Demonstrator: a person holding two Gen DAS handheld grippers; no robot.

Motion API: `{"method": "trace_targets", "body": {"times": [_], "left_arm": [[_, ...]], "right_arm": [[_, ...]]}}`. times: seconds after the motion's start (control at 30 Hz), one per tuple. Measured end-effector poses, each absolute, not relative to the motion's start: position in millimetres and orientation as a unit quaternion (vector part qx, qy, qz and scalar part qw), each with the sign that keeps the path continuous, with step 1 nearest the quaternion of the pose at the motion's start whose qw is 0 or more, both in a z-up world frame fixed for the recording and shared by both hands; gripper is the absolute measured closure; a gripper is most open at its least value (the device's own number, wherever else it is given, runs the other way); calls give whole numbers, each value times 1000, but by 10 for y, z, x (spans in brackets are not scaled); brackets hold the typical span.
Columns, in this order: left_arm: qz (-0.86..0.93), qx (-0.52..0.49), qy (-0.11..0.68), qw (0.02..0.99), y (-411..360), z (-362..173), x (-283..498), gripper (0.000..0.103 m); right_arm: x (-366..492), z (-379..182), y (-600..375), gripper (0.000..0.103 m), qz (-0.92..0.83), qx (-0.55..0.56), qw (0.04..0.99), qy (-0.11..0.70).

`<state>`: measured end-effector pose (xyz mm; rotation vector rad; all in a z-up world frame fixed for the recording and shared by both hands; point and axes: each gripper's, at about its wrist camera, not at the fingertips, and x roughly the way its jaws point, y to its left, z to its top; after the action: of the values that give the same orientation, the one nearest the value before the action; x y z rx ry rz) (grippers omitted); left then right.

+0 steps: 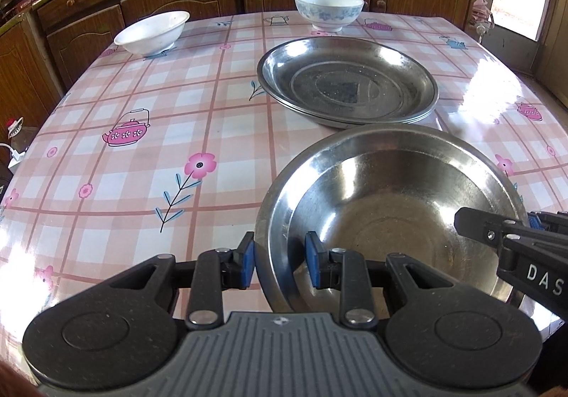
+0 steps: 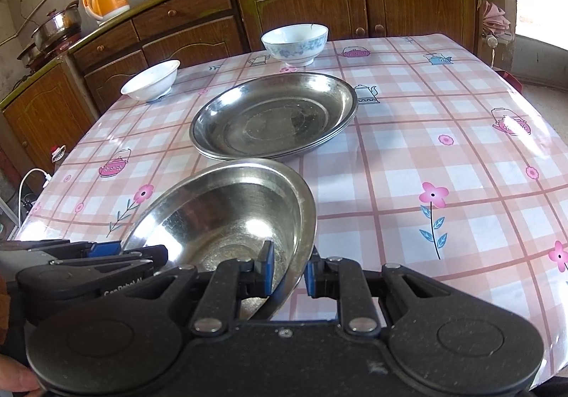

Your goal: Organize plates and bowls

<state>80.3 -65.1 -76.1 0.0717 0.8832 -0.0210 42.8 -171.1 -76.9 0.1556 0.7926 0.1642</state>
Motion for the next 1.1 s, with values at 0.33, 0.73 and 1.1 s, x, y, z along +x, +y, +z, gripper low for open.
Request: {"method": "trace_targets", "body": {"times": [0.33, 0.73, 1.1], "left_arm": [[-9, 37, 423, 905, -659, -762, 802, 74], [-11, 30, 421, 906, -649, -741, 788, 72], [-9, 18, 413, 911, -616, -657, 753, 58]], "right_arm": [[432, -777, -1720, 79, 79, 78, 915, 388], [420, -772, -1780, 78, 68, 92, 914, 388], [385, -723, -1868, 77, 48, 100, 917, 384]]}}
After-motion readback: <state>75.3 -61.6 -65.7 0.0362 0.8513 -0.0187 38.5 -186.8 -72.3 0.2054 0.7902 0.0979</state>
